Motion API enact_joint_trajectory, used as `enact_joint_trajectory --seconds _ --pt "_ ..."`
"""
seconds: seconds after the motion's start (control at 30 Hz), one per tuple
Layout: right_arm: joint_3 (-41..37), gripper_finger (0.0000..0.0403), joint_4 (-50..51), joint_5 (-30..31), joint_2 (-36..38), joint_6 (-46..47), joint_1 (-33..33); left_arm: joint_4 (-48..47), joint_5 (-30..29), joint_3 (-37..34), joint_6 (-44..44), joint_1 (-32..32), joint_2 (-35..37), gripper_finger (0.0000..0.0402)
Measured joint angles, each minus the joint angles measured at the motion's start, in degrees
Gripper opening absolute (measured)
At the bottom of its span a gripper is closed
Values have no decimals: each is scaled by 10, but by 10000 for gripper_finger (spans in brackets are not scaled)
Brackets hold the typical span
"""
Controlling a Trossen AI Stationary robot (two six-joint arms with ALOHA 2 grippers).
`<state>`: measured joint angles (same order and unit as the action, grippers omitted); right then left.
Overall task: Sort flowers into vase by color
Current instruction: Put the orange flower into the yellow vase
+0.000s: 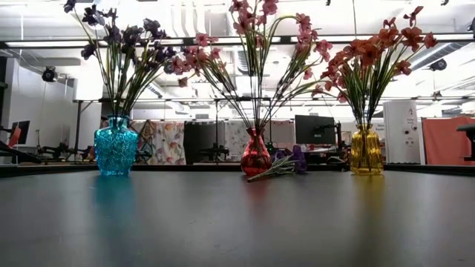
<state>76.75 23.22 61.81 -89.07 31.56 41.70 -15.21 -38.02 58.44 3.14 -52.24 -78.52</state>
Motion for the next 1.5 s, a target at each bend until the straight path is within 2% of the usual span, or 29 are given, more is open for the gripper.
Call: enact_joint_trajectory --seconds 0.2,0.33,0.4,0.53,0.63,0.73,0.83,1.0,1.13,1.27,1.5 --pt "-2 18 -5 42 19 -2 44 69 4 -46 -29 41 5 194" --pt "-9 18 -58 60 35 -58 65 151 59 -69 -111 75 15 194" --pt "-15 18 -127 26 35 -118 65 185 68 -70 -161 95 19 194" --pt "-29 18 -303 -87 32 -273 56 302 115 -69 -248 143 22 194" --pt "-56 18 -449 -118 28 -399 48 360 186 -68 -270 179 21 194" --pt "-98 18 -589 -187 27 -489 30 385 274 -69 -276 208 19 194" --pt "-156 18 -729 -247 27 -538 7 442 308 -68 -265 226 16 194" --pt "-252 18 -850 -276 27 -537 -43 503 311 -68 -260 238 -2 194" --pt "-296 18 -891 -358 27 -496 -82 572 310 -68 -249 244 -28 194" --pt "-303 18 -902 -401 27 -478 -104 634 273 -68 -239 258 -63 194" --pt "-303 18 -898 -414 27 -509 -114 676 270 -37 -230 287 -114 192"
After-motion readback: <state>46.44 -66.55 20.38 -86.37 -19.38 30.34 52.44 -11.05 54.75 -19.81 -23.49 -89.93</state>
